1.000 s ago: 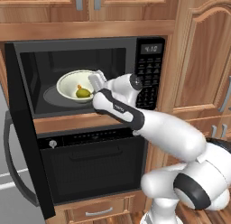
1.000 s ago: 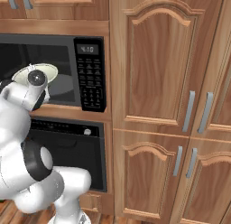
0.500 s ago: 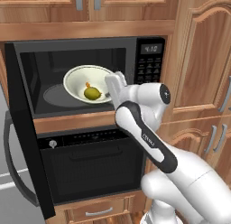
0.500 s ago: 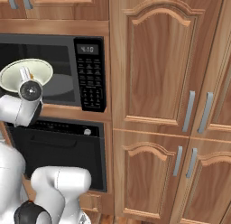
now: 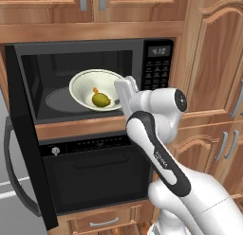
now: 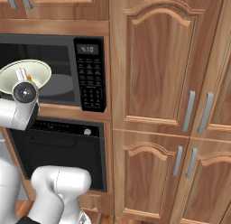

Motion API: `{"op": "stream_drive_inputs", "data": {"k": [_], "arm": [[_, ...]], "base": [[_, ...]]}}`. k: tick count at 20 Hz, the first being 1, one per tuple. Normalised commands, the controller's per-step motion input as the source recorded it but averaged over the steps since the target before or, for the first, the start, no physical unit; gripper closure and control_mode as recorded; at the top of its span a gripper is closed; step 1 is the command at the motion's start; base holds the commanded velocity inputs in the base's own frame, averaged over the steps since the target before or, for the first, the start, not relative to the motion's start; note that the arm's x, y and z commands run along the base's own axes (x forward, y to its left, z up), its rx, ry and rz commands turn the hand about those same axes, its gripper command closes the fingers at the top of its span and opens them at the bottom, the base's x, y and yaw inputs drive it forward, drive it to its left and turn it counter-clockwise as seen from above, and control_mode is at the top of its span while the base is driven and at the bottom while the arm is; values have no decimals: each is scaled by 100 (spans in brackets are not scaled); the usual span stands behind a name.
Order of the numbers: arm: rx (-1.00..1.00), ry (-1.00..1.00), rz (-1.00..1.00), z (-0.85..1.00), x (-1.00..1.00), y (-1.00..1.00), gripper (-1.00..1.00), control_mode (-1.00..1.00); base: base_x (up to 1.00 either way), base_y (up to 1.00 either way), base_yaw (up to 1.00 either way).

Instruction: The microwave is finished heating the shrimp and lemon. Take the bowl containing the food and place it on the dining counter.

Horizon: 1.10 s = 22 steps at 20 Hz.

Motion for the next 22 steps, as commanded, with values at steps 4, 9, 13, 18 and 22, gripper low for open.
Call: {"op": "stream_drive_inputs", "data": {"k": [4,9,13,18,22], "arm": [[0,0,0,0,0,0,100,-100],[0,0,0,0,-21,-7,100,-100],[0,0,0,0,0,0,100,100],[0,0,0,0,0,0,100,100],[0,0,0,0,0,0,100,100]], "base": [[0,0,0],[0,0,0],[-73,-72,0],[-77,-98,3],[-68,-71,43]]}}
